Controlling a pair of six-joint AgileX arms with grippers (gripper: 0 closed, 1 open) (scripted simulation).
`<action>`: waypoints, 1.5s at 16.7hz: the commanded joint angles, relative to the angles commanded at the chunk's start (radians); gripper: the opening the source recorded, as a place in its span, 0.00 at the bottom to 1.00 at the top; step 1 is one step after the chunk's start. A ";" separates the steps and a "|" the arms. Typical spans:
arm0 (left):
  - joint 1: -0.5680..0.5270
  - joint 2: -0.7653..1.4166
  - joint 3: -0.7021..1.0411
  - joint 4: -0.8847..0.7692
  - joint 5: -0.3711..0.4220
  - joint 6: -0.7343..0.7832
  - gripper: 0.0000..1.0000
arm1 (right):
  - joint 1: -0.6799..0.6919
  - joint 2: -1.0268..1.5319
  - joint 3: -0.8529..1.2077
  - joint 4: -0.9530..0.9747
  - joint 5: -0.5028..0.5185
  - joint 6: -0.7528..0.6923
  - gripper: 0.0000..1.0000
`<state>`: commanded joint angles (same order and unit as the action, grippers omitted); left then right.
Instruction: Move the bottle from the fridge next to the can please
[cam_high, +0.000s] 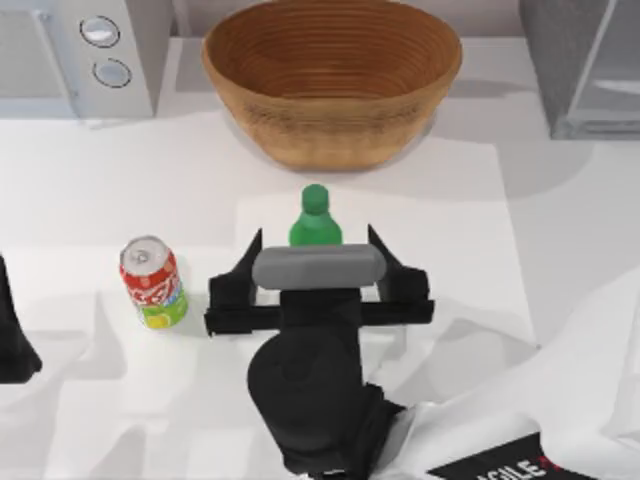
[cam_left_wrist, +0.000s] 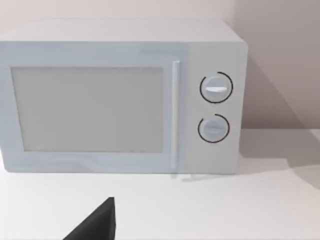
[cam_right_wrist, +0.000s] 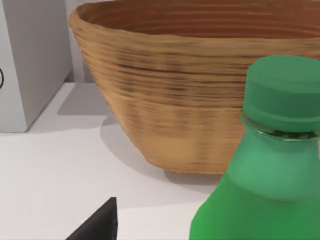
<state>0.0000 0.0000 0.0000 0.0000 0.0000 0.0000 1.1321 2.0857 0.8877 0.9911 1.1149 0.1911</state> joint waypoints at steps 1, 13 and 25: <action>0.000 0.000 0.000 0.000 0.000 0.000 1.00 | 0.000 0.000 0.000 0.000 0.000 0.000 1.00; 0.000 0.000 0.000 0.000 0.000 0.000 1.00 | -0.386 -0.773 -0.205 -0.231 -0.463 -0.091 1.00; 0.000 0.000 0.000 0.000 0.000 0.000 1.00 | -1.019 -1.913 -0.772 -0.854 -1.025 -0.177 1.00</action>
<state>0.0000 0.0000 0.0000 0.0000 0.0000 0.0000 0.1130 0.1726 0.1154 0.1369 0.0894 0.0140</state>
